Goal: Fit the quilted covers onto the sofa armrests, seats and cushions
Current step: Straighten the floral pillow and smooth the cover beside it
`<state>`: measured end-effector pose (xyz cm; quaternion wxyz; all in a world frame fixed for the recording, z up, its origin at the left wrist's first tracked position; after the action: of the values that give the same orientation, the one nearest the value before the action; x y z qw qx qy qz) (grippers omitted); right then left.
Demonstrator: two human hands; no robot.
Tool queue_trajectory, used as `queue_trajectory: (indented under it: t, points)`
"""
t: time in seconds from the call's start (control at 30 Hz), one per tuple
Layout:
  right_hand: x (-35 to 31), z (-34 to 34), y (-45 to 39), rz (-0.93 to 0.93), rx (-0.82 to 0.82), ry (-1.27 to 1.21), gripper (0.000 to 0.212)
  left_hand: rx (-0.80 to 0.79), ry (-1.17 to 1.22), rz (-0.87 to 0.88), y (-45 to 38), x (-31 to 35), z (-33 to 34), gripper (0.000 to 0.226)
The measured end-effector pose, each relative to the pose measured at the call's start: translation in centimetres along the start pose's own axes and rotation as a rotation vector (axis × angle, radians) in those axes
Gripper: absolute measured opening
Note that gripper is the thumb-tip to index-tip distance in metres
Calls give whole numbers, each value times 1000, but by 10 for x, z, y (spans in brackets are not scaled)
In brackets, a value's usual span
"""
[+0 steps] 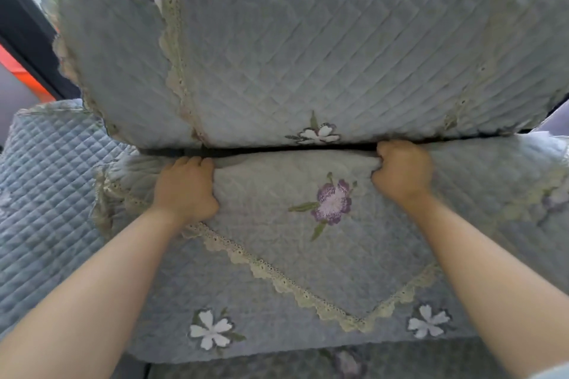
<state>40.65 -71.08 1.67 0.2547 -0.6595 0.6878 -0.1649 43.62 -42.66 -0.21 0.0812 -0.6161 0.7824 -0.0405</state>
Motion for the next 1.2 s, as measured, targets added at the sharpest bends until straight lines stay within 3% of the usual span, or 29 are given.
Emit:
queue_trajectory:
  t: [0.07, 0.17, 0.23, 0.4, 0.47, 0.57, 0.67, 0.73, 0.93, 1.07, 1.2]
  points:
    - [2, -11, 3, 10, 26, -53, 11, -11, 25, -13, 4, 0, -5, 62]
    - [6, -40, 4, 1, 129, -101, 5, 78, 27, -14, 9, 0, -28, 38]
    - [5, -61, 0, 16, 184, -94, 16, 155, 34, 61, 7, 1, -43, 24]
    - [-2, -76, -8, -17, 225, -94, 10, 154, 93, 46, 14, 2, -55, 19]
    - [-1, -70, -5, -7, 259, -73, 11, 221, 69, 70, 15, 3, -54, 17]
    - [-1, -46, 9, -10, 174, -56, 19, 247, 21, 107, 14, 8, -40, 29]
    - [4, -26, 7, -8, 92, 30, 29, 112, -22, -38, 4, 3, -31, 26]
    - [5, -15, 2, 6, -4, 43, 34, 32, -26, -91, -1, 0, -23, 36]
    - [9, 2, 1, 88, -358, 28, 68, -114, -201, -105, -1, 8, -6, 48]
    - [13, 4, -4, 120, -582, 12, 53, -211, -252, -136, 2, 10, -10, 53]
    - [9, -10, 6, 66, -634, 55, 57, -246, -254, -96, 10, 14, -34, 51]
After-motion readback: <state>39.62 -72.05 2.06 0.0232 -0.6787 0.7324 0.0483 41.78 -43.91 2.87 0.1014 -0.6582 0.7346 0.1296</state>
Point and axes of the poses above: each hand's wrist, its own y-axis away from the middle knuckle, its own z-axis out of the palm, x = y × z, the point moved 7 cm from there along -y, towards the middle knuckle, and after that the axes turned 14 degrees about x, right-handed, at the moved point
